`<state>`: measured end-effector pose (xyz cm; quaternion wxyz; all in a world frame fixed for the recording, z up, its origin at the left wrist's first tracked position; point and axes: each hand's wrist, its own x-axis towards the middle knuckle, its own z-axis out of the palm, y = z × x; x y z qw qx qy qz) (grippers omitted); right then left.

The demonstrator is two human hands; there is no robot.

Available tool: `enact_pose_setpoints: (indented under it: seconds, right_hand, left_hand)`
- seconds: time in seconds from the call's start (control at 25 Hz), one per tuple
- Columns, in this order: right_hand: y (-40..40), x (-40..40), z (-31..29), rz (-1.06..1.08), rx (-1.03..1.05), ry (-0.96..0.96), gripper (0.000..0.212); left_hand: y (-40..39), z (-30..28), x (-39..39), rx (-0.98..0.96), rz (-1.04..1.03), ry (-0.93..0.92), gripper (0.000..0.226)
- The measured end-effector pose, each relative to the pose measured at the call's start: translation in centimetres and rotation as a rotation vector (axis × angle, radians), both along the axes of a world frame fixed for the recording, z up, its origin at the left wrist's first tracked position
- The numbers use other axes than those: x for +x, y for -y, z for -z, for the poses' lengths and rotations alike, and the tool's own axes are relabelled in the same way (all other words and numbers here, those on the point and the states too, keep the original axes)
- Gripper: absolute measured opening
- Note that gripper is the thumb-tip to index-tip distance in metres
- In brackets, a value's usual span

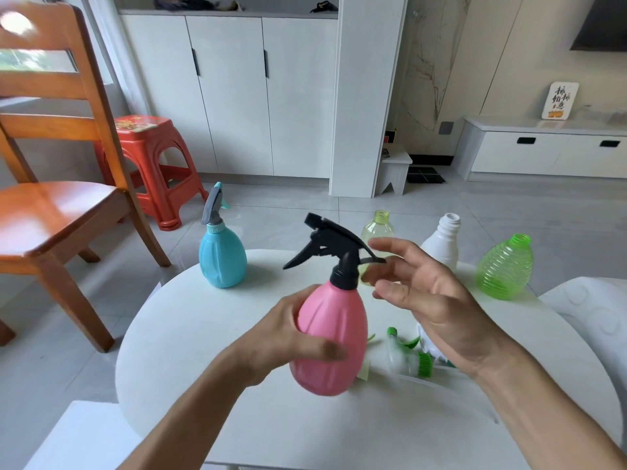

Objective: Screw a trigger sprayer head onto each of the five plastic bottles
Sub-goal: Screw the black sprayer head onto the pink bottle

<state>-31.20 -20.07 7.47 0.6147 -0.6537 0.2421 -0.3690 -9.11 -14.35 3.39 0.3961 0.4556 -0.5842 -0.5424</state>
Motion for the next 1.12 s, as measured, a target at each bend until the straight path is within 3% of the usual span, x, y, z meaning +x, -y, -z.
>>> enact_pose_setpoints:
  seconds: [0.12,0.2,0.28,0.36,0.48,0.56,0.72,0.88,1.0,1.12]
  right_hand:
    - [-0.8,1.1,0.8,-0.210,0.106,0.075,0.043]
    - [-1.0,1.4,0.7,-0.189,0.090,0.114,0.036]
    - [-1.1,2.1,0.8,0.036,0.092,0.200,0.034]
    - [-1.3,3.0,1.6,0.253,0.164,0.271,0.034]
    - [-1.2,3.7,2.2,0.315,0.179,0.220,0.027]
    - [-0.5,2.8,1.3,0.173,0.128,0.168,0.026]
    - [0.4,1.5,-0.2,-0.141,0.170,0.206,0.039]
    - [0.0,1.7,-0.1,-0.157,0.183,0.196,0.043]
    - [-0.4,2.4,-0.1,-0.074,0.164,0.181,0.036]
    - [-0.7,3.6,0.0,0.106,0.030,0.187,0.031]
  left_hand:
    - [-0.7,-0.3,-0.5,0.049,0.246,-0.012,0.056]
    - [-1.0,-0.4,-0.6,0.033,0.225,-0.040,0.056]
    - [-1.1,0.0,-1.3,-0.061,-0.085,0.037,0.074]
    - [-1.7,0.9,-3.3,-0.203,-0.400,0.259,0.095]
    - [-2.5,1.7,-5.9,-0.285,-0.574,0.338,0.092]
    - [-2.2,1.5,-5.6,-0.292,-0.555,0.276,0.088]
    - [-1.8,-0.2,-3.5,-0.145,-0.241,0.085,0.086]
    - [-1.6,-1.0,-2.5,-0.013,0.021,-0.018,0.074]
    - [-1.5,-1.3,-2.6,-0.020,-0.015,0.005,0.068]
    - [-1.6,-1.1,-3.3,-0.119,-0.291,0.118,0.073]
